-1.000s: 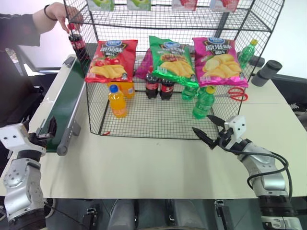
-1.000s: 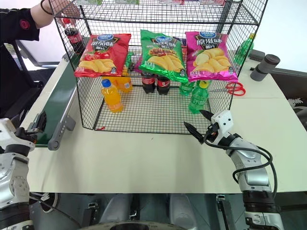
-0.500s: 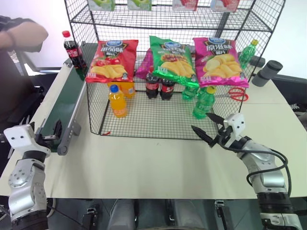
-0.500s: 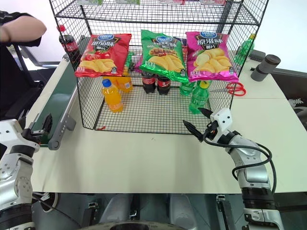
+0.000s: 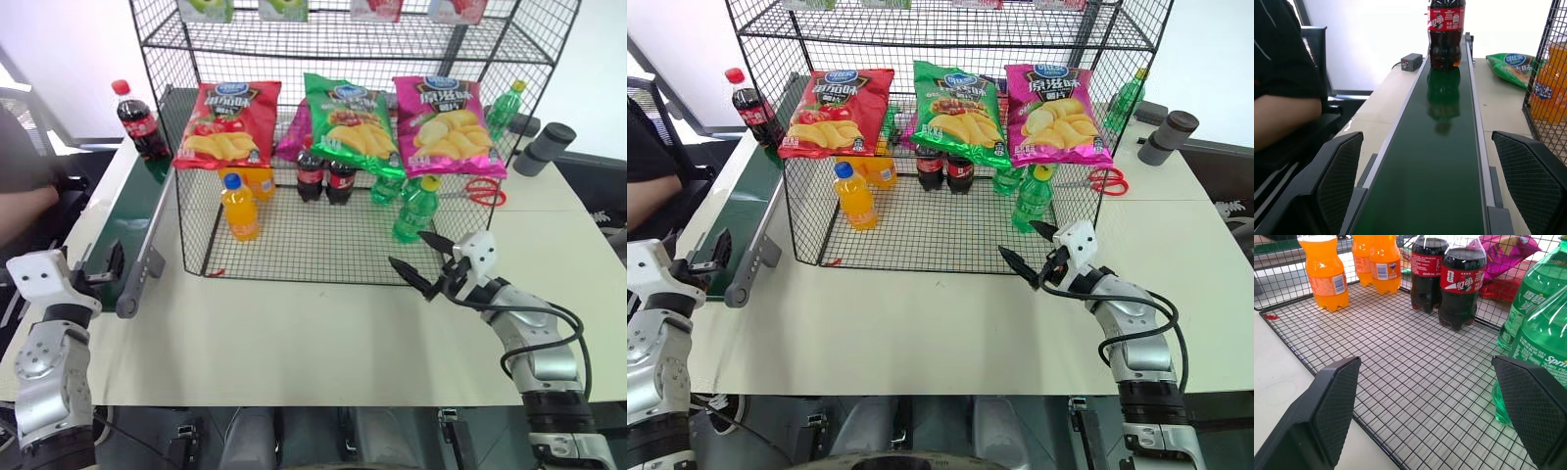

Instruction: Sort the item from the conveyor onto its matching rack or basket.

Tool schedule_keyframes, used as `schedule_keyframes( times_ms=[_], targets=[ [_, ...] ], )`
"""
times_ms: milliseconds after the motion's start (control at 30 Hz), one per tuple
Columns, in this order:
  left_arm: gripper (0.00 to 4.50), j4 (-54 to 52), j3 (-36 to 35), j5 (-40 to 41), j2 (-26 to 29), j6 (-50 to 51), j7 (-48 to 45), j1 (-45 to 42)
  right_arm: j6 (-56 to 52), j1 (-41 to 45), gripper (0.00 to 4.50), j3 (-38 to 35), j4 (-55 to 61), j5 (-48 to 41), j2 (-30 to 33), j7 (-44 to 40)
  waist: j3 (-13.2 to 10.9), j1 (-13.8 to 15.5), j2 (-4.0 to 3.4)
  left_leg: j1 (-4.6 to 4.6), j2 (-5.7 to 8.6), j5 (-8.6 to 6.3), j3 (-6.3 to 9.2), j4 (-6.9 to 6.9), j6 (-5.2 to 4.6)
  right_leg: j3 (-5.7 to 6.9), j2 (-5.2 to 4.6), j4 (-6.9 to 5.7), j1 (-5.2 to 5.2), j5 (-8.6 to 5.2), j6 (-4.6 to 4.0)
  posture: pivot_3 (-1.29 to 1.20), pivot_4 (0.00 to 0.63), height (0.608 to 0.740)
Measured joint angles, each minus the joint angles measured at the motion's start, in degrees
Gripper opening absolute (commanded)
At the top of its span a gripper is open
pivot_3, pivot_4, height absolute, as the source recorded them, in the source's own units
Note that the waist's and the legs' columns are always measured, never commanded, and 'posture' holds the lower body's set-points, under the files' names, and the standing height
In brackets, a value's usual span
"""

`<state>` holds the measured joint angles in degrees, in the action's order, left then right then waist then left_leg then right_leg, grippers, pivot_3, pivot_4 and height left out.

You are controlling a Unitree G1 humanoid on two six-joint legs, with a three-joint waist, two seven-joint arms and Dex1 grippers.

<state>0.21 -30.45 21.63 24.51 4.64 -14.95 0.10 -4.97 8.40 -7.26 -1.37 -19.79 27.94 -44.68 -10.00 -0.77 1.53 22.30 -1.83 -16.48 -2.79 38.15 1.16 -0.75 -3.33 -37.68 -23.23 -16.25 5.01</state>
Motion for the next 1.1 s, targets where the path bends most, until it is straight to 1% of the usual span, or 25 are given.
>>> schedule_keyframes(
  times_ms=[233,533,733,1100],
  targets=[
    [4.5,0.5,0.5,0.0,0.0,-0.7,-1.6,-0.6,-0.1,0.0,4.45,0.5,0.4,0.0,-0.2,0.3,0.0,-0.1,0.0,0.0,0.0,0.0,0.0,0.0,0.0,0.0,0.0,0.0,0.0,0.0,0.0,0.0,0.15,0.74],
    [4.5,2.2,1.1,-2.6,0.0,-1.7,-0.9,-1.7,-2.6,-0.9,4.45,2.7,7.2,-1.8,-0.9,-0.5,0.0,0.0,0.0,0.0,0.0,0.0,0.01,-0.01,0.0,0.01,-0.01,0.0,-0.01,0.0,0.0,0.0,0.15,0.74],
    [4.5,4.6,1.5,-3.6,0.3,-2.3,-0.9,-3.2,-5.2,-1.5,4.45,5.9,12.4,-3.6,-2.2,-1.4,0.0,0.0,0.0,0.0,0.0,0.0,0.01,-0.01,0.0,0.02,-0.03,0.0,-0.01,0.0,0.0,0.0,0.15,0.74],
    [4.5,7.9,1.7,-4.8,0.3,-4.4,-0.1,-5.4,-7.7,-1.3,4.45,7.6,14.8,-4.8,-3.0,-1.4,0.0,-0.1,0.01,0.01,0.0,0.0,0.02,-0.01,0.0,0.03,-0.04,0.0,-0.02,0.0,0.0,0.0,0.15,0.74]
  ],
)
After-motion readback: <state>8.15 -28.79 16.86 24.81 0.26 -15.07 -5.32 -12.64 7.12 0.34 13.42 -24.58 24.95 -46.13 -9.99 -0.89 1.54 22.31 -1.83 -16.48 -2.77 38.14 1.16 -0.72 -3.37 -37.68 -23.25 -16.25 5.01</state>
